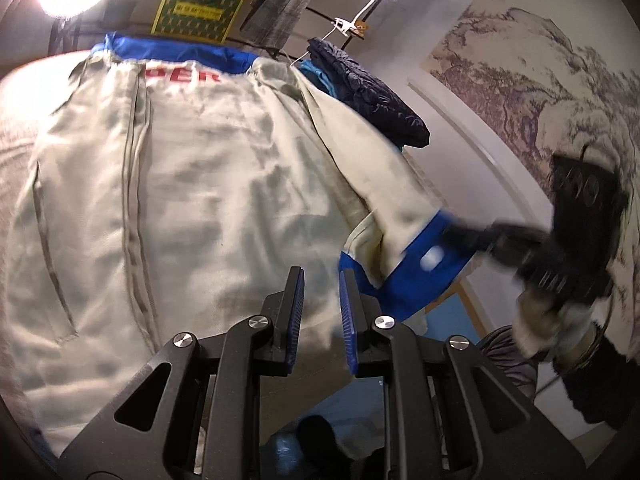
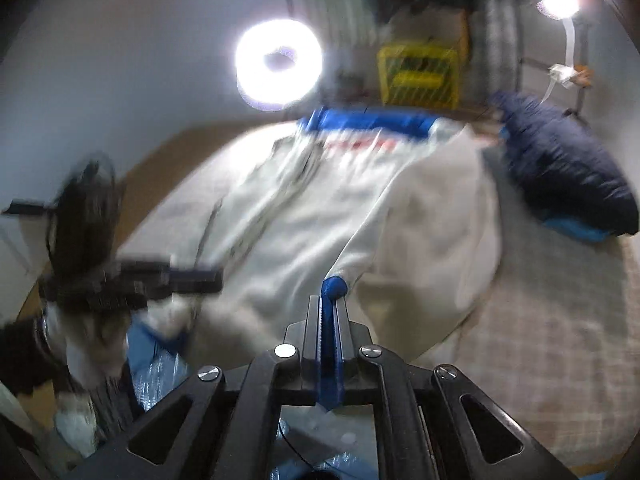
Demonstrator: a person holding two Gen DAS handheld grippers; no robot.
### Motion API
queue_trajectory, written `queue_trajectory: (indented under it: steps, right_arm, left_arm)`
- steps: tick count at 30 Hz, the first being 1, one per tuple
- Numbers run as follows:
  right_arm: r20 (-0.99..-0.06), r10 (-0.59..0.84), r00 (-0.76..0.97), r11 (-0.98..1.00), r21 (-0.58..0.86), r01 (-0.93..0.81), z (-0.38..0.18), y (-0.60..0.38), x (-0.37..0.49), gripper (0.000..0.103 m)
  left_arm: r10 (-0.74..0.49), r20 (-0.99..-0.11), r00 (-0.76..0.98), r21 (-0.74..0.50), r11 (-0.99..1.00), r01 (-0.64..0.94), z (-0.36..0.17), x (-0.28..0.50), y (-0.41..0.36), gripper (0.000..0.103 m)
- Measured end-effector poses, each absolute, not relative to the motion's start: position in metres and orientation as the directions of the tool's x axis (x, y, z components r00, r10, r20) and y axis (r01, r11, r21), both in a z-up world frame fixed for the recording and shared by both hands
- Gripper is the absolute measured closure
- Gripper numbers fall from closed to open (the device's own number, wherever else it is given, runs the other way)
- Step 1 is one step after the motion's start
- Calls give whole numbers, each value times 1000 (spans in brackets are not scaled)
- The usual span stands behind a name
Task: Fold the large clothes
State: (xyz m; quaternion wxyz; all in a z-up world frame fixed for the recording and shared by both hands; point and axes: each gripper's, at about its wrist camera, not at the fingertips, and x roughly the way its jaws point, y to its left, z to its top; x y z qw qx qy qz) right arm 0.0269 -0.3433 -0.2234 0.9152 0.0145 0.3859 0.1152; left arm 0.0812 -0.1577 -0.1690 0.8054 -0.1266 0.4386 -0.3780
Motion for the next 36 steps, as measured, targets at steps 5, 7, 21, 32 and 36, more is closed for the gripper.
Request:
queue_trajectory:
  steps: [5, 7, 21, 32, 36]
  right_arm:
    - [-788, 267, 555, 946, 104, -309, -259, -325, 37, 97]
    - [-799, 284, 530, 936, 110, -335, -261, -325, 36, 91]
    - [-694, 251, 675, 968, 192, -163, -170, -432, 85, 56]
    - [-725, 119, 679, 976, 210, 53, -154, -482, 286, 44]
    - [-753, 84, 652, 958, 241, 155, -170, -496, 351, 44]
  left_arm:
    - [-765, -579, 283, -634, 640, 434, -185, 91, -162, 57]
    - [-779, -568, 264, -661, 624, 417, -190, 97, -170, 56]
    - [-681, -651, 337, -585, 732, 349, -217, 134, -208, 40]
    - [-742, -626, 239, -658, 667, 348, -245, 144, -224, 98]
    - [-792, -570, 220, -674, 603, 427, -225, 132, -230, 99]
